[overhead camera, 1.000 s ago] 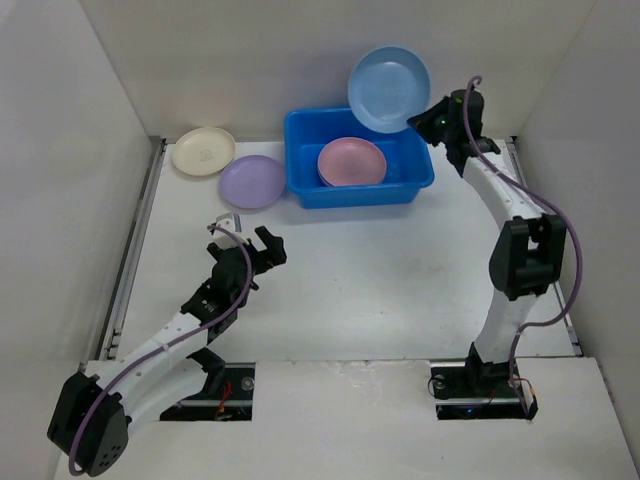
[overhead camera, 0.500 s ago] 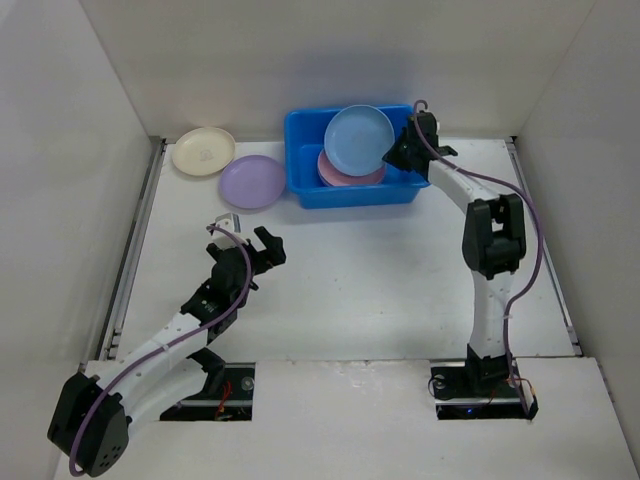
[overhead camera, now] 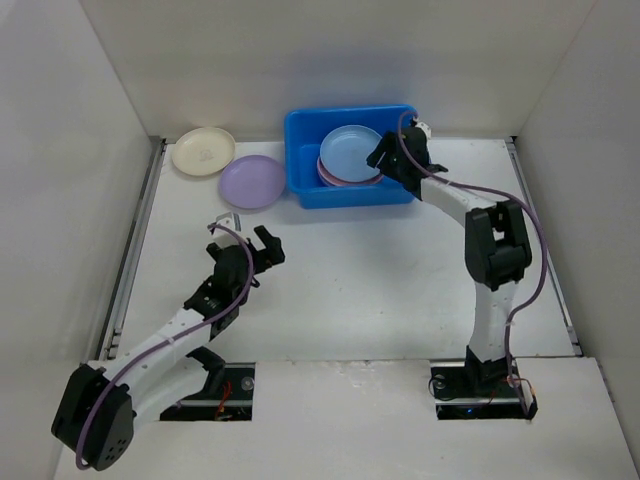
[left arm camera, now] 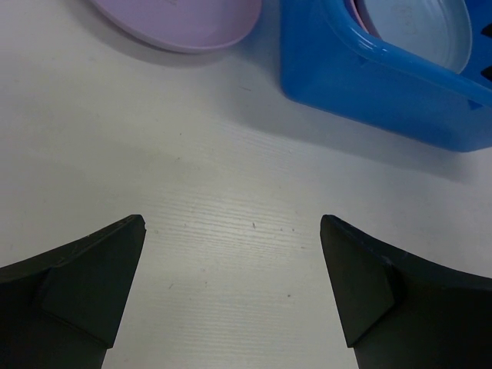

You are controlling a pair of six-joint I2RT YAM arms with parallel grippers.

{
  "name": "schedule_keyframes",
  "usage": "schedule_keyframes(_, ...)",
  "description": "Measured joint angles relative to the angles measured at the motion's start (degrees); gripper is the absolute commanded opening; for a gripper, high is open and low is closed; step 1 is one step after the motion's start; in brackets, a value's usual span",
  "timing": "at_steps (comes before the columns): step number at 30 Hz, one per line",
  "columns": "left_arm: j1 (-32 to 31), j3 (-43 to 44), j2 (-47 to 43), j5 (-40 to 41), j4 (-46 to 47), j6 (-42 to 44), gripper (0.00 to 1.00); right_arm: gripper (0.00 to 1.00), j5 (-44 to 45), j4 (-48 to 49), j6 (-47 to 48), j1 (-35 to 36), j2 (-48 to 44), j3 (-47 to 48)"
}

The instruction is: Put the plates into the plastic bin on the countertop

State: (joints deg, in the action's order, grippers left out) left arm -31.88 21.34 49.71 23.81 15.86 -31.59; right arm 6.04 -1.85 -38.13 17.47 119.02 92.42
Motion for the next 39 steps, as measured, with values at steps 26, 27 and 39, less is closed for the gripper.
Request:
schedule_keyframes(26,26.08,22.82,36.5,-14.86,3.69,-11.3,0.84,0.77,2.67,40.24,8.09,8.17,-23.17,-34.16)
schedule_keyframes(27,26.84,23.28,38.05,-16.06,4.26,-12.07,0.83,0.78,2.54,40.63,8.17,8.04,-23.74,-34.62)
schedule_keyframes(39,32.06,29.18,52.89,-24.79,10.54,-20.94,0.69,0.78,0.87,44.37,8.33,6.47,-25.24,-37.13)
